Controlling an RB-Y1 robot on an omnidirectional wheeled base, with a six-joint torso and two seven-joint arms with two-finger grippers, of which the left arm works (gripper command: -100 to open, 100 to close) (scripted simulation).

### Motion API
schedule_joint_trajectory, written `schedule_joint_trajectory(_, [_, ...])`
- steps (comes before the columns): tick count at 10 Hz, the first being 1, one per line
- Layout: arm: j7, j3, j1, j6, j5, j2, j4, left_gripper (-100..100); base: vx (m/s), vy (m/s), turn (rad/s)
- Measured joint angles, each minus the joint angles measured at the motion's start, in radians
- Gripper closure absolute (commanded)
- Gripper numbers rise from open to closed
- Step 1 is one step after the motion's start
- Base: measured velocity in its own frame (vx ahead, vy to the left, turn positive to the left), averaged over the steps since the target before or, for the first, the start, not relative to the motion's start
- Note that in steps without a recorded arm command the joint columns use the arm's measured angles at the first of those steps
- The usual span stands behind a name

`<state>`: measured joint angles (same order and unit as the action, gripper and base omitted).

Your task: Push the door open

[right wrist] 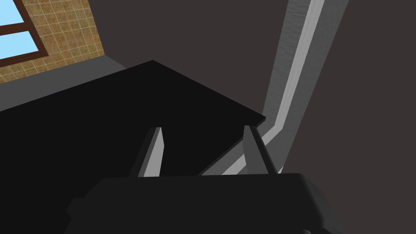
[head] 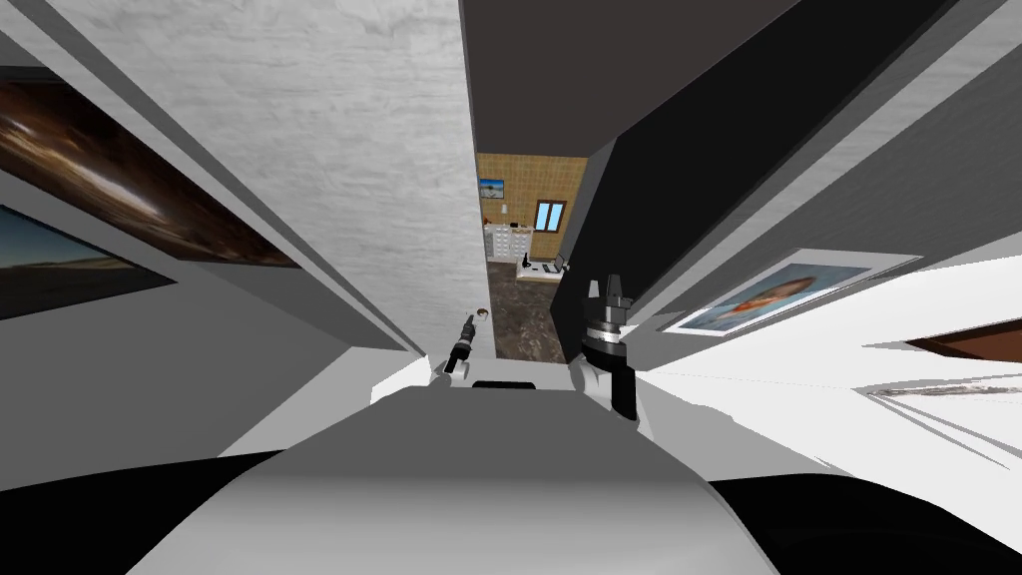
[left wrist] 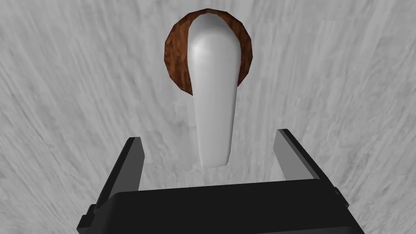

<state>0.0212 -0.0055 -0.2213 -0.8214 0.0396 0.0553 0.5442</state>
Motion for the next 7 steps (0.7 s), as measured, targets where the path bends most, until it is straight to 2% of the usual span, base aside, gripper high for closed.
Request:
schedule_joint_trajectory(2, [-0.002,0.004,-0.002,-0.004,0.002,-0.007,-0.008,-100,0.118,-0.011,-0.014])
schedule_joint_trajectory(3, [-0.002,0.004,-0.003,-0.005,0.002,-0.007,-0.009,100,-0.009,0.0,0.005])
schedule_joint_trajectory(7, [-0.002,0.004,-0.006,-0.002,0.002,-0.006,-0.007,100,-0.009,0.002,-0.006])
